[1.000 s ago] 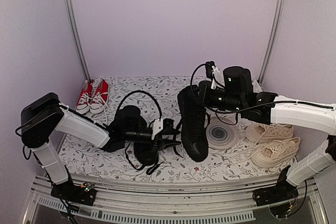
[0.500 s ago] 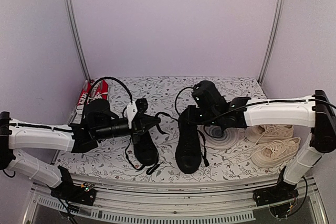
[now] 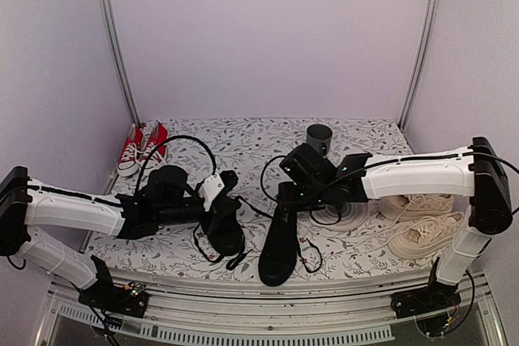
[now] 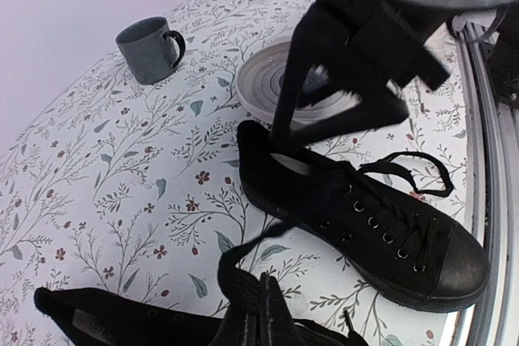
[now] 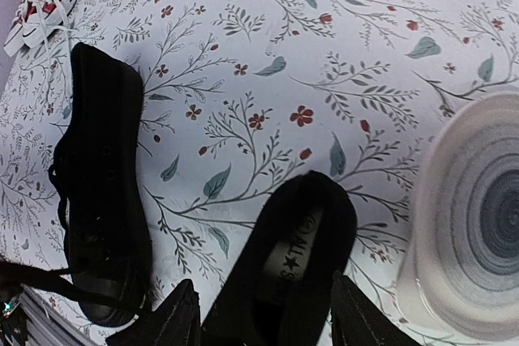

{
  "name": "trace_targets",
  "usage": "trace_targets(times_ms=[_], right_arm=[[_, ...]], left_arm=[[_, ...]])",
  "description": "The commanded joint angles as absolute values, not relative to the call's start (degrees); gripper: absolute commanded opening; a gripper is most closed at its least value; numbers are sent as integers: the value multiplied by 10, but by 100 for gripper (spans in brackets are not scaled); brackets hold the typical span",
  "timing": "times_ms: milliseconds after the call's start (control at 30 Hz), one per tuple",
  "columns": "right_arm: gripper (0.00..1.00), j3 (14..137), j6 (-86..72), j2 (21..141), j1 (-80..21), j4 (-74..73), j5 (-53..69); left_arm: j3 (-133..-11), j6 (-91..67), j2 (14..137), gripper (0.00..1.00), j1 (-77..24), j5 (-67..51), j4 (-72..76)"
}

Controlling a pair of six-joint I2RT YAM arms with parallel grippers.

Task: Tie the shoes
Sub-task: Place the shoe at the center of the board, then pick up the shoelace from the center of the board.

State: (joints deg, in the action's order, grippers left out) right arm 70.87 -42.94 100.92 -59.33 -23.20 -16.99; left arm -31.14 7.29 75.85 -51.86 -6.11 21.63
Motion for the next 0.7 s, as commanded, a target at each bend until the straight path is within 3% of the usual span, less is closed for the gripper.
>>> trace_targets(times_ms=[0,167,433,533,667], right_arm=[[54,657,-474,897,-594,-348,-179],[46,553,-526,858,-594,-358,-85],[47,523,-515,953,-594,-344,-26],[32,524,-503,981,-594,-342,-19],[2,520,-491,987,-594,-337,-15]], left_arm=[[-317,84,756,0,-515,-61,195],[-317,84,753,0,-515,-70,184],[-324,79,758,0,-517,-84,167],[-329,82,765,0,-524,-92,153],[-332,98,782,0,-541,-113,146]])
